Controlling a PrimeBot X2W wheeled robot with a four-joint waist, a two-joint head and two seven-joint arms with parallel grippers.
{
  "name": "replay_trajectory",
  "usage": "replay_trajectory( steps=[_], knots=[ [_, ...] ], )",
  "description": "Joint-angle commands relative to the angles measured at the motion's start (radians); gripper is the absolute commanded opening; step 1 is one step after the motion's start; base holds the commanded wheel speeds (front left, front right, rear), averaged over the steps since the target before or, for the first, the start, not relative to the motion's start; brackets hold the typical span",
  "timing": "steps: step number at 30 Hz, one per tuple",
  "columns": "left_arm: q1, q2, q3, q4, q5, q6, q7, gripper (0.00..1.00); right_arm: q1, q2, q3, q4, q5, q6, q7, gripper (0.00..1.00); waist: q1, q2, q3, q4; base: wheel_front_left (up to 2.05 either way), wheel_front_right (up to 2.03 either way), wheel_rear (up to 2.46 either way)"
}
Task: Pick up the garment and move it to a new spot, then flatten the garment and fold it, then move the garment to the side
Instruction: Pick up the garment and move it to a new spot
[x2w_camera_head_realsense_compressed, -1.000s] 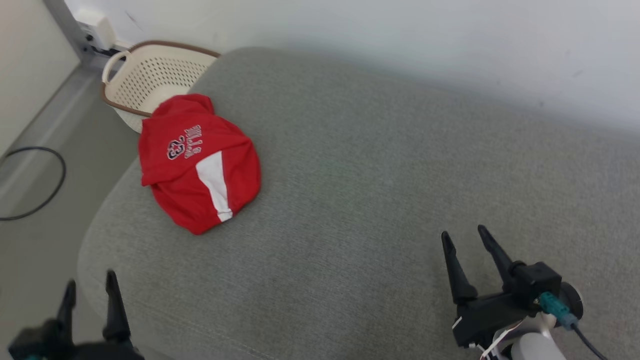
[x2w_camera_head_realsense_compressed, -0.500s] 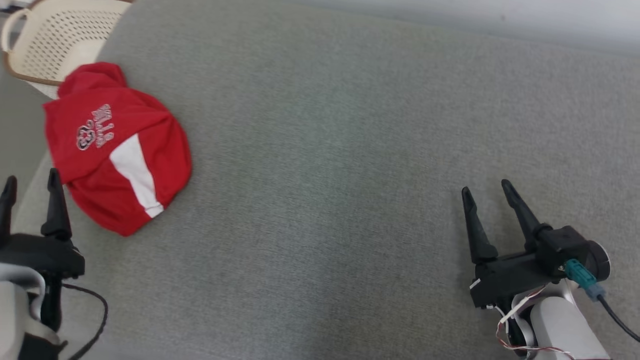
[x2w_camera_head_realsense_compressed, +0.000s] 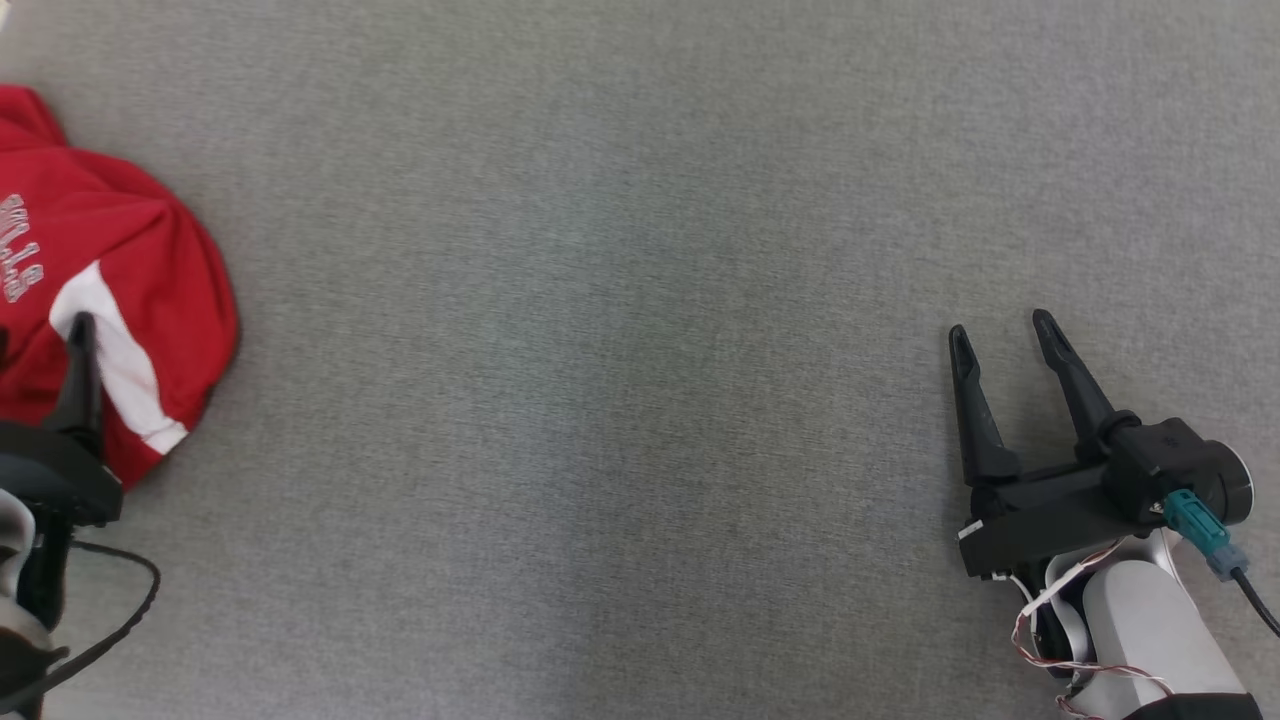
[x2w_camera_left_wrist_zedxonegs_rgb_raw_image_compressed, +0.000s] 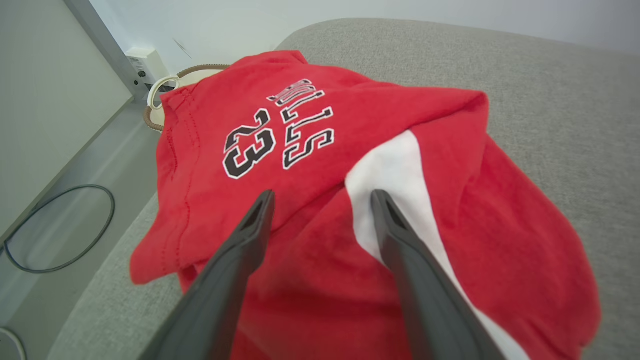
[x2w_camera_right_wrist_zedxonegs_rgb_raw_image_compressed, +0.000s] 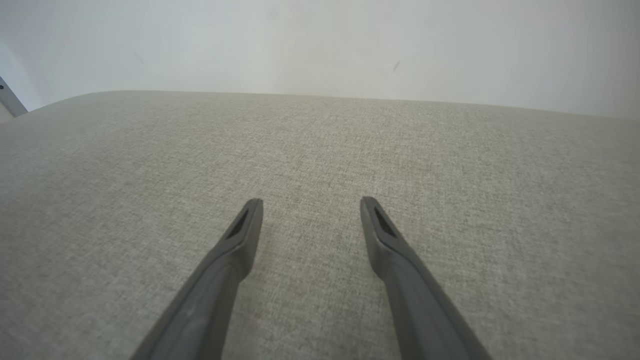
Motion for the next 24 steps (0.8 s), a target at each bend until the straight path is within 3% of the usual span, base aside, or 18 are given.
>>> replay_trajectory(
  steps=[1, 4, 6, 7, 15, 19, 24],
  knots=[
    [-0.004, 0.017, -0.021, 0.011, -0.015, 0.0, -0.008, 1.0, 0.002, -0.003, -0.006, 0.014, -0.005, 0.0, 0.001, 1.0, -0.0001, -0.0001, 0.02, -0.019, 0.0, 0.0, 0.0],
    [-0.017, 0.023, -0.052, 0.033, -0.045, 0.0, -0.011, 1.0, -0.002, 0.003, -0.009, 0.019, -0.007, 0.0, 0.001, 1.0, -0.0001, -0.0001, 0.026, -0.025, 0.0, 0.0, 0.0],
    [-0.023, 0.021, -0.069, 0.041, -0.07, 0.0, -0.015, 0.42, -0.003, 0.005, -0.008, 0.021, -0.009, 0.0, 0.001, 1.0, -0.0001, -0.0001, 0.029, -0.029, 0.0, 0.0, 0.0],
    [-0.023, 0.021, -0.079, 0.044, -0.083, 0.0, -0.015, 0.0, -0.006, 0.009, -0.006, 0.023, -0.01, 0.0, 0.001, 1.0, -0.0001, -0.0001, 0.03, -0.032, 0.0, 0.0, 0.0],
    [0.009, 0.012, -0.178, -0.003, -0.194, 0.0, -0.023, 0.0, -0.001, 0.042, -0.021, 0.028, 0.003, 0.0, 0.001, 1.0, -0.0001, -0.0001, -0.017, -0.059, 0.0, 0.0, 0.0],
    [0.044, -0.009, -0.161, -0.122, -0.32, 0.0, -0.027, 0.0, 0.017, 0.068, -0.029, 0.032, 0.013, 0.0, 0.0, 1.0, -0.0001, -0.0001, -0.066, -0.07, 0.0, 0.0, 0.0],
    [0.099, -0.06, -0.149, -0.232, -0.374, 0.0, -0.027, 0.0, 0.035, 0.09, -0.027, 0.043, 0.024, 0.0, 0.0, 1.0, -0.0001, -0.0001, -0.118, -0.087, 0.0, 0.0, 0.0]
  ],
)
